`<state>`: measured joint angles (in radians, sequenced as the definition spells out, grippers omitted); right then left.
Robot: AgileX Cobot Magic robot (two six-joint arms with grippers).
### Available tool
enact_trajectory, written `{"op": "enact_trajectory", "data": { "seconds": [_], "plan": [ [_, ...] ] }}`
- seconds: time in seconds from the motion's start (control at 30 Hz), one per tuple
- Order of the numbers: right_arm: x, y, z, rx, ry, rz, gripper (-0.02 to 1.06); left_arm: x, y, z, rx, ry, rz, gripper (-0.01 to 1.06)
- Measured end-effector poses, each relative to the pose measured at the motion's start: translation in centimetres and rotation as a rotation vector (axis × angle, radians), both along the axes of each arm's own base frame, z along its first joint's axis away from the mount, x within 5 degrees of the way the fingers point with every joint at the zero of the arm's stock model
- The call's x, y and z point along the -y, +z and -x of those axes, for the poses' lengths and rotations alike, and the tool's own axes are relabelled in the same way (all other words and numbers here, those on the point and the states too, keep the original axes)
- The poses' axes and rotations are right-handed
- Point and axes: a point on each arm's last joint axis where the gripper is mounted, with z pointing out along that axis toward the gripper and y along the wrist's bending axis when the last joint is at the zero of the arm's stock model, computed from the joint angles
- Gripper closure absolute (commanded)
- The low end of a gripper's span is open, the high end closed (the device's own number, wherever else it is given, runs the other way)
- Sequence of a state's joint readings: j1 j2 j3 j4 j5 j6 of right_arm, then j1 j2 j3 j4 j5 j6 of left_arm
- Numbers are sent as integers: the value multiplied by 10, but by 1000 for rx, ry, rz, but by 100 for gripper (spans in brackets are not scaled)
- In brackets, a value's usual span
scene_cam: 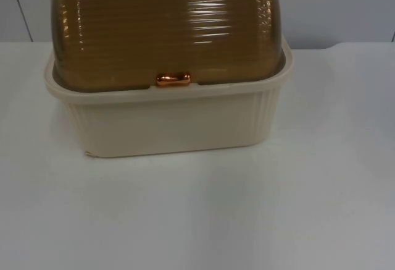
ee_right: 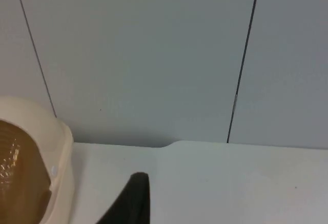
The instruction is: Open the box lid with the left hand, place the block into the box with the right hand, then close the box lid with the left hand.
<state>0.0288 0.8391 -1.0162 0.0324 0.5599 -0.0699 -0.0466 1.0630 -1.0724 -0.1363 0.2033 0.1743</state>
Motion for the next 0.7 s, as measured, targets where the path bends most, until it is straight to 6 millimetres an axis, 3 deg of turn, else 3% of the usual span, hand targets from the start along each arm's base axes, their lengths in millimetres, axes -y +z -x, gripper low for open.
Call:
{"op": "enact_trajectory", "data": {
  "seconds": [0.27,0.53,0.7],
  "plan": [
    [3,-6,-12,-14,-42,-21,0,1,-7,3,-88,-3,63,2],
    [28,-41,-37,-41,-207,-31,0,1,-6,9,-111,-7,65,2],
    [27,-42,-30,-36,-204,-20,0,3,-1,21,-104,-18,51,2]
  ]
}}
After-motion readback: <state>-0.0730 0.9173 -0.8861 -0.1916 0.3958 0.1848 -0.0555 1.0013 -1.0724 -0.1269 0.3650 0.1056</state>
